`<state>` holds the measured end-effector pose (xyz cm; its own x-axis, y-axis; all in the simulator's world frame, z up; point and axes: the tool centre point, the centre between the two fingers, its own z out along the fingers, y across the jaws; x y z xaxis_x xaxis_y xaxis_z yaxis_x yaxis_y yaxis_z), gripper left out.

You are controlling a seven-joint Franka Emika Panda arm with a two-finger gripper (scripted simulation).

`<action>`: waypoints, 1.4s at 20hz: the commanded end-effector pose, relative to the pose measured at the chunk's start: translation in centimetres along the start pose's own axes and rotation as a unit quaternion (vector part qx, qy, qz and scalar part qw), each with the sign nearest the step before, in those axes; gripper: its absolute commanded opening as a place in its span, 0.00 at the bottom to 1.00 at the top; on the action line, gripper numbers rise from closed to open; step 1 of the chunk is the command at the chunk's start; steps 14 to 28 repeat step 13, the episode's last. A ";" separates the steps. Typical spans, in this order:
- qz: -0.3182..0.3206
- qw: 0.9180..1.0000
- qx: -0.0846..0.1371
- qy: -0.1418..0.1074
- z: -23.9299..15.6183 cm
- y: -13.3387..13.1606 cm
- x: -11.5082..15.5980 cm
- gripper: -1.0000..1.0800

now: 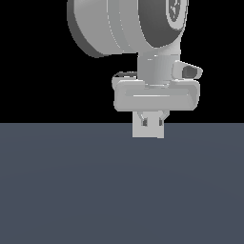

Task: Plug the charger into the wall socket.

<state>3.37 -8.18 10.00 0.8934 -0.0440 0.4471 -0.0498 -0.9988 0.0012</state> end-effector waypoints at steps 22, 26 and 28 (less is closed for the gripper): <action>0.000 1.000 0.000 0.000 1.6 0.0 3.2 0.00; 0.000 1.000 0.000 0.000 1.6 0.0 3.2 0.00; 0.000 1.000 0.000 0.000 1.6 0.0 3.2 0.00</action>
